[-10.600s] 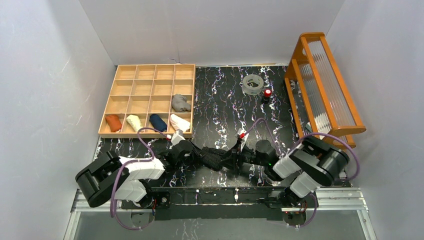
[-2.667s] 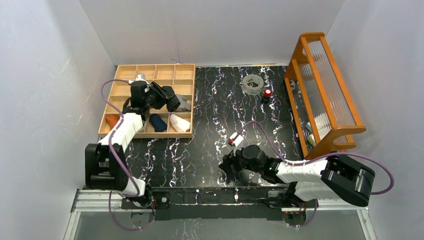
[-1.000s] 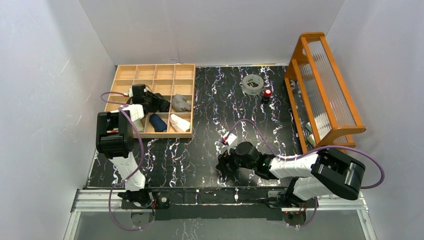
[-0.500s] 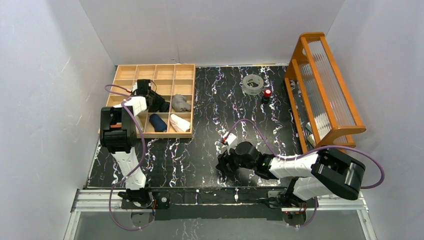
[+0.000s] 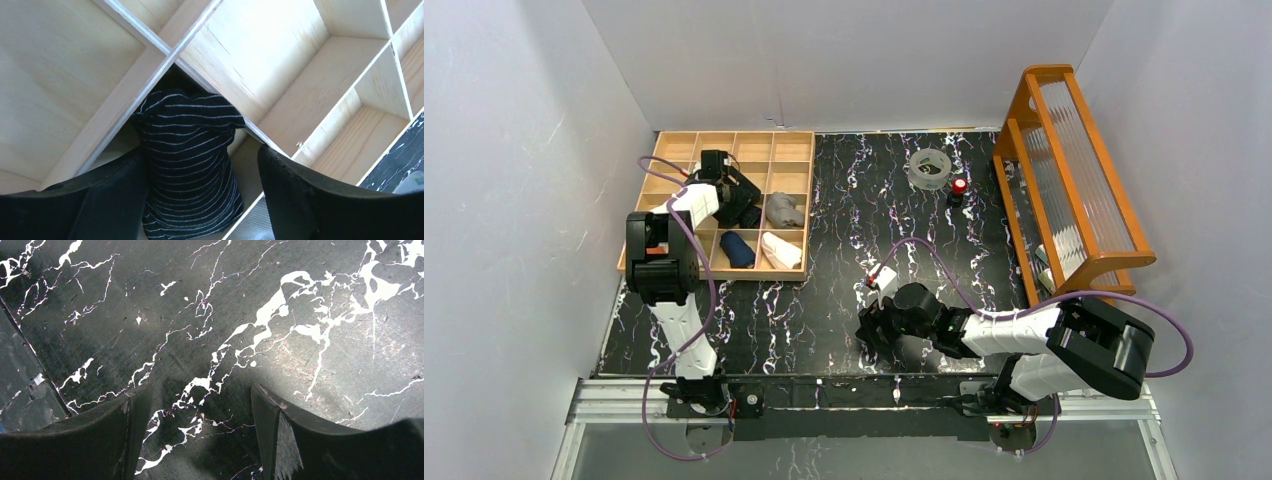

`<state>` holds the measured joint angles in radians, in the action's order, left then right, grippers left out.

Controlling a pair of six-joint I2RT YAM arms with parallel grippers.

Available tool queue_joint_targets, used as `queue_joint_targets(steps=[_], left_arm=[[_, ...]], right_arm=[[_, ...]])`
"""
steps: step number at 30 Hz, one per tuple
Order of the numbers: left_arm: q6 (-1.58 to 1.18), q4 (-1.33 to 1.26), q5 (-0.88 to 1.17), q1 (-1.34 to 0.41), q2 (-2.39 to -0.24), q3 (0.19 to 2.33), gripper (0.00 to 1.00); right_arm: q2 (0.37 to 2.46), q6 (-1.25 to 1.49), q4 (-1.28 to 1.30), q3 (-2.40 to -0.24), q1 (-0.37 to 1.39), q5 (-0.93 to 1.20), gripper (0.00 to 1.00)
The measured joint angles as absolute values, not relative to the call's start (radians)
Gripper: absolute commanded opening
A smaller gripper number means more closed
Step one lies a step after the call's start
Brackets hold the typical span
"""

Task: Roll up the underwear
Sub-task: Place the underwear in the storage box.

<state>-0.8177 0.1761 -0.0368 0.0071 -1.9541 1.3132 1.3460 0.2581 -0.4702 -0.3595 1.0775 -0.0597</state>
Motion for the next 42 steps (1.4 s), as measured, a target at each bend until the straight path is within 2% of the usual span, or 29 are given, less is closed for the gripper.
queue_joint_targets(steps=[6,15,20,25,28,29,34,42], left_arm=[[-0.810,0.220,-0.043,0.007,-1.925,1.314,0.85],[-0.795,0.294,-0.049,0.009,-1.847,1.314,0.88],[-0.766,0.311,-0.072,0.010,-1.790,1.325,0.77],[-0.712,0.318,-0.076,0.010,-1.824,1.406,0.63],[-0.669,0.310,-0.064,0.011,-1.887,1.480,0.47],[-0.656,0.306,-0.062,0.011,-1.913,1.499,0.46],[-0.603,0.316,-0.064,0.011,-1.997,1.516,0.45],[-0.554,0.317,-0.074,0.011,-2.007,1.514,0.45]], right_arm=[[1.351,0.257,-0.464,-0.367,1.077,-0.063,0.79],[1.352,0.258,-0.465,-0.367,1.077,-0.065,0.79],[1.361,0.258,-0.472,-0.371,1.077,-0.065,0.79],[1.372,0.257,-0.473,-0.379,1.077,-0.068,0.79],[1.372,0.257,-0.473,-0.380,1.077,-0.068,0.79],[1.372,0.257,-0.473,-0.380,1.077,-0.068,0.79],[1.380,0.257,-0.466,-0.391,1.077,-0.069,0.79],[1.389,0.257,-0.462,-0.400,1.077,-0.072,0.79]])
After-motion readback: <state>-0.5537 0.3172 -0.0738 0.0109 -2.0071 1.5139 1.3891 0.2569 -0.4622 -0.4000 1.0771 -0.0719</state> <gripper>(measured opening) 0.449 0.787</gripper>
